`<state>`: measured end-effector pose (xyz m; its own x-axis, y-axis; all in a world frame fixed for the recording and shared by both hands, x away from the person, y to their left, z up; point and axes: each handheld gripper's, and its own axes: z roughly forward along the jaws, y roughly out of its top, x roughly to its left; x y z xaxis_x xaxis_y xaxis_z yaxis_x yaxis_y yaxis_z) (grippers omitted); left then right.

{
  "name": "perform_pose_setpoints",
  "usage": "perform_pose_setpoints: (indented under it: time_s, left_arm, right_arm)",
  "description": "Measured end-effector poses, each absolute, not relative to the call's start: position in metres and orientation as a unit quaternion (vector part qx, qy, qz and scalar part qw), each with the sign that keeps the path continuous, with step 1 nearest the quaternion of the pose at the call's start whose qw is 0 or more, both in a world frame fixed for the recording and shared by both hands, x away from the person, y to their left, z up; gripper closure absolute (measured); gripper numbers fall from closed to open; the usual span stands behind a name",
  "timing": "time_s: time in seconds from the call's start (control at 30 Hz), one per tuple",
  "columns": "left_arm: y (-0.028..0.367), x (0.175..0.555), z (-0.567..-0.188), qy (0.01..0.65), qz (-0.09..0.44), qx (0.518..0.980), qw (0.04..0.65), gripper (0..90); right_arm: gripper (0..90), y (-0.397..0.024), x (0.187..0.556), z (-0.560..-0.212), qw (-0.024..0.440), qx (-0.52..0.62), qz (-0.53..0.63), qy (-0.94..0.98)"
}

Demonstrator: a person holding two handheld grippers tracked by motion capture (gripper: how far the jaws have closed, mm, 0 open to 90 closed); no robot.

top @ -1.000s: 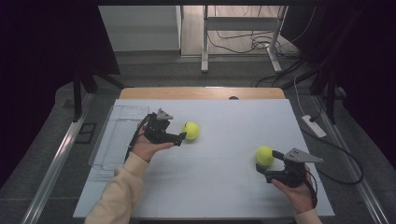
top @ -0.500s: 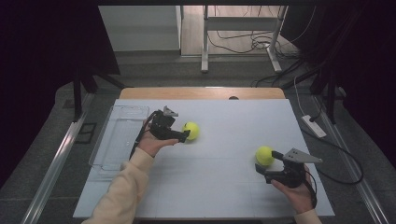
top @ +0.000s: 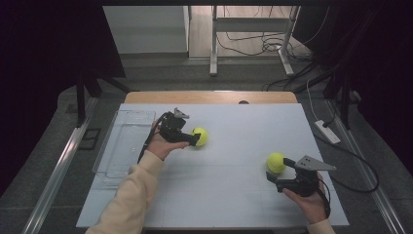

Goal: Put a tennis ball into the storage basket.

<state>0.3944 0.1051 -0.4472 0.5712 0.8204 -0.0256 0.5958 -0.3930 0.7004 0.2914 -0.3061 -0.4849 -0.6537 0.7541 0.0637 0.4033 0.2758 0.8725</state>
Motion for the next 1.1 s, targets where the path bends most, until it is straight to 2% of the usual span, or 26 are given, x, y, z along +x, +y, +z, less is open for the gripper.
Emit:
perform_pose_setpoints:
  time_s: [1.1]
  left_arm:
    - [0.093, 0.433, -0.448, 0.449, 0.154, 0.821, 0.318, 7.2]
  right_arm:
    - [10.9, -0.308, 0.294, -0.487, 0.185, 0.377, 0.472, 0.776]
